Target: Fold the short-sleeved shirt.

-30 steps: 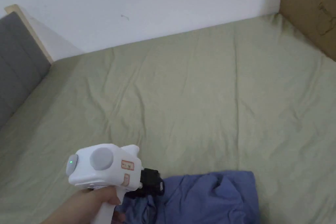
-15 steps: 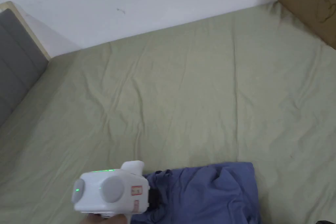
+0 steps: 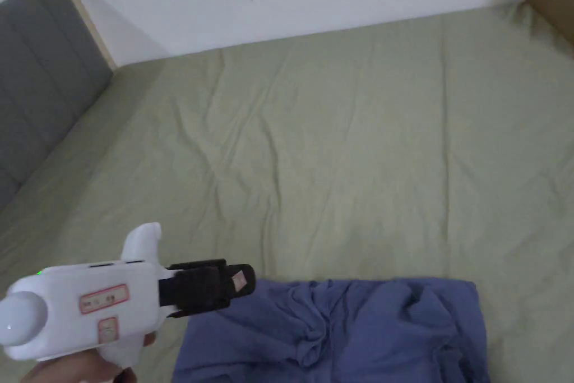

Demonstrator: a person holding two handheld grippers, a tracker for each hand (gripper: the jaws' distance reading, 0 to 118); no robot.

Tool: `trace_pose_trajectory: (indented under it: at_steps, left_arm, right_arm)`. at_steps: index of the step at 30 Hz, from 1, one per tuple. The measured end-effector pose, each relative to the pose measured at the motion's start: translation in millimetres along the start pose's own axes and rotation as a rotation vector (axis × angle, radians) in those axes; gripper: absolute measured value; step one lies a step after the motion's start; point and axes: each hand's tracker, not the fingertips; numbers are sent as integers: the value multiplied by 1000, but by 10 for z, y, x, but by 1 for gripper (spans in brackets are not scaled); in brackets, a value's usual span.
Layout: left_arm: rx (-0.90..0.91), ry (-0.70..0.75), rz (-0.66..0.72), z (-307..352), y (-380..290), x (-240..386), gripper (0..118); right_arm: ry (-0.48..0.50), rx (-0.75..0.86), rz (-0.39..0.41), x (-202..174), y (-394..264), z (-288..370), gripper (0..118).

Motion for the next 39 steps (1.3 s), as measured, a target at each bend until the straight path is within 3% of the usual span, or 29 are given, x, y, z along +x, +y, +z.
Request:
trace_pose_trajectory:
  at_steps: [1, 4, 5, 10, 15, 16, 17, 20, 26, 28, 30, 36, 39]
  left_arm:
    - [-36, 0, 80, 91, -10, -232, 115]
    - [30, -82, 298, 122, -211, -857, 115]
    - [33, -36, 352, 98, -287, -984, 115]
    - [-104, -47, 400, -406, -458, -1365, 118]
    - [-149, -27, 257, -728, -447, -954, 98]
    - [-126, -48, 246, -752, -433, -885, 43]
    - [-129, -78, 230, -848, -426, -807, 10]
    - [-183, 37, 159, -829, -383, -858, 10]
    - [-123, 101, 275, -326, -324, -1234, 10]
    - [-124, 232, 233, -71, -266, -1419, 10]
    - [-122, 286, 296, 185, -268, -1570, 10]
    - [-151, 520, 128, 653, 17, -1180, 10]
    - [-169, 522, 76, 683, 158, -678, 10]
  right_arm:
    - [2, -1, 11, -41, 17, -24, 1]
    - [21, -6, 29, -152, 73, -106, 1]
    - [27, -9, 31, -181, 88, -141, 1]
    - [31, -34, 52, -323, 161, -277, 1]
    - [24, -48, 81, -409, 212, -330, 1]
    - [23, -51, 80, -411, 211, -342, 1]
    - [24, -55, 75, -418, 215, -357, 1]
    - [34, -61, 73, -470, 219, -402, 1]
    - [61, -52, 99, -552, 229, -377, 1]
    - [61, -51, 97, -545, 219, -368, 1]
    - [69, -40, 91, -530, 207, -340, 1]
    - [99, -15, 66, -465, 128, -321, 1]
    - [112, -14, 56, -421, 78, -327, 1]
